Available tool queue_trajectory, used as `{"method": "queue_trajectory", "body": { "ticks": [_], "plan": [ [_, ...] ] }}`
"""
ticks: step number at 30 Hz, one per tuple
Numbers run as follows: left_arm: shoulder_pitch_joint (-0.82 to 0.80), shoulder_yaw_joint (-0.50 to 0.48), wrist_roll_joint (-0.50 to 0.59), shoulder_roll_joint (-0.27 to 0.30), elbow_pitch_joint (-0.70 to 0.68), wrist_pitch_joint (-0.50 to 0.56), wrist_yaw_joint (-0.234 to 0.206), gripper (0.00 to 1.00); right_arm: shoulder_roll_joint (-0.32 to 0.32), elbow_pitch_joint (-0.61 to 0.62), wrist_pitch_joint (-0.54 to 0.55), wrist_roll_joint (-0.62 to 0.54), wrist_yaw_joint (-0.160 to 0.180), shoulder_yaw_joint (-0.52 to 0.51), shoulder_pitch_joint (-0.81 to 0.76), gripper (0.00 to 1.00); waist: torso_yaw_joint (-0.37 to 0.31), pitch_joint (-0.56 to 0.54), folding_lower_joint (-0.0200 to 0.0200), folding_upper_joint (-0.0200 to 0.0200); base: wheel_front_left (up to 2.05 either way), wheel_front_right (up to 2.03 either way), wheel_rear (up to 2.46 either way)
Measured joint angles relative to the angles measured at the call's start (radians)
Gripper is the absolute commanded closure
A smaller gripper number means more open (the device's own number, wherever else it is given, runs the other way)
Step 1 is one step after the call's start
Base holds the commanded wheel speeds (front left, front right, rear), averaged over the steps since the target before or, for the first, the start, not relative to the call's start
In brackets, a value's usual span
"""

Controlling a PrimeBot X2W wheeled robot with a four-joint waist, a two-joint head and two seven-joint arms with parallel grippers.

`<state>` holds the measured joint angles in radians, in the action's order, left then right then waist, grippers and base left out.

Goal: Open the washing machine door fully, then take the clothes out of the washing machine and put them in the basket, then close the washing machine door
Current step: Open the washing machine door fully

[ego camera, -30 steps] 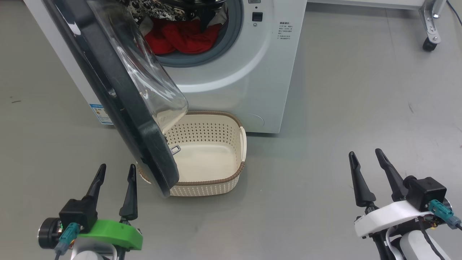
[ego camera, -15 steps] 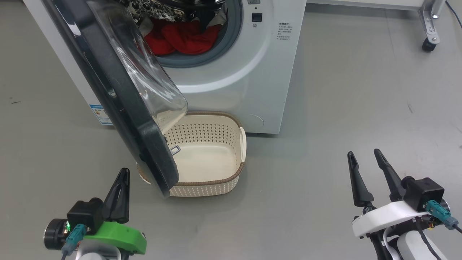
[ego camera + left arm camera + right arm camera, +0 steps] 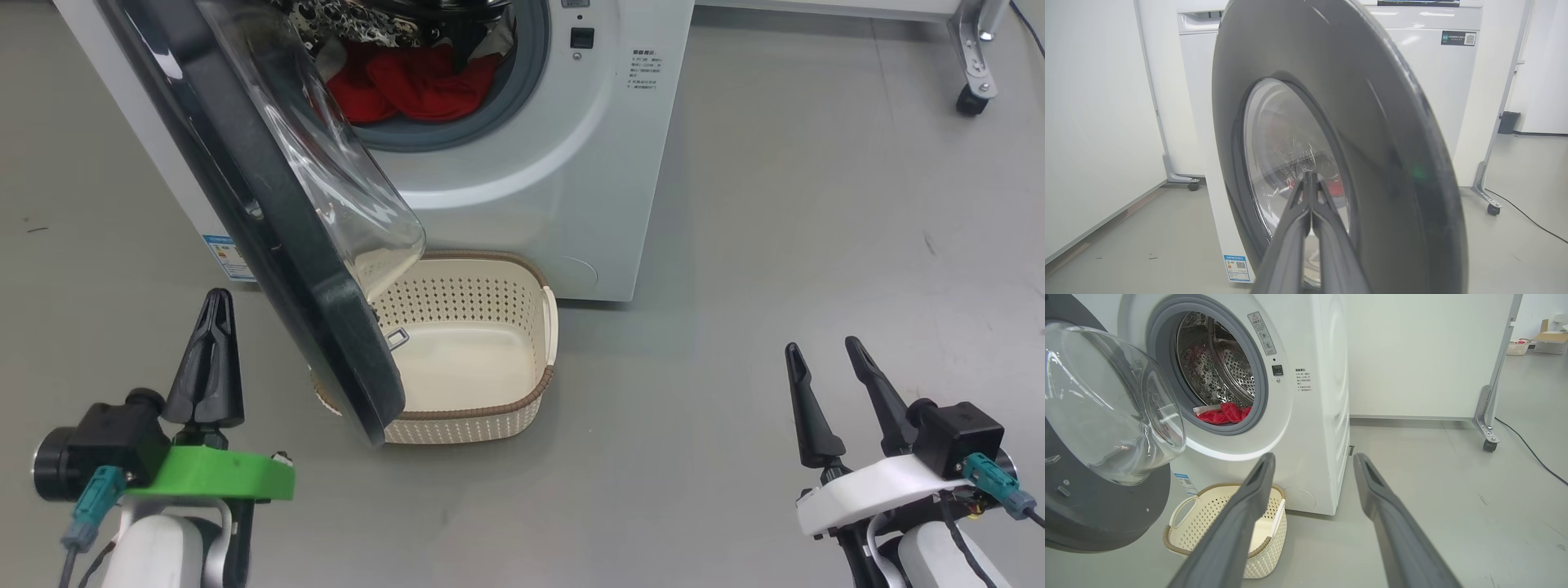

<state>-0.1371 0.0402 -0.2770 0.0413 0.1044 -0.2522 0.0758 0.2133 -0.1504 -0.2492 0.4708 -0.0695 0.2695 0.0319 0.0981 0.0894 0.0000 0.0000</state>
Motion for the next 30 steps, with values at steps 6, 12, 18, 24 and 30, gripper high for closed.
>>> {"method": "queue_trajectory", "body": {
  "ticks": [6,12,18,24,30],
  "plan": [
    [-0.054,-0.039,0.022,0.015,-0.094,-0.004,0.0,1.0,-0.012,-0.003,0.0,-0.012,-0.008,-0.004,0.0,0.0,0.002,-0.005,0.0,0.0,0.0,0.0,0.0],
    [-0.101,-0.045,0.062,0.047,-0.175,-0.005,0.0,1.0,-0.017,-0.005,0.0,-0.025,-0.011,-0.008,0.0,0.0,-0.001,-0.009,0.0,0.0,0.0,0.0,0.0],
    [-0.143,-0.04,0.071,0.07,-0.215,-0.005,0.005,1.0,-0.017,-0.005,0.0,-0.026,-0.012,-0.017,0.0,0.0,-0.002,-0.013,0.0,0.0,0.0,0.0,0.0],
    [-0.154,0.009,0.086,0.073,-0.23,-0.004,0.017,1.0,-0.022,-0.007,0.0,-0.034,-0.017,-0.021,-0.001,0.0,-0.005,-0.017,0.0,0.0,0.0,0.0,0.0],
    [-0.168,0.064,0.085,0.061,-0.246,0.009,0.022,1.0,-0.026,-0.01,0.0,-0.035,-0.019,-0.023,-0.001,0.0,-0.008,-0.02,0.0,0.0,0.0,0.0,0.0]
  ]
}}
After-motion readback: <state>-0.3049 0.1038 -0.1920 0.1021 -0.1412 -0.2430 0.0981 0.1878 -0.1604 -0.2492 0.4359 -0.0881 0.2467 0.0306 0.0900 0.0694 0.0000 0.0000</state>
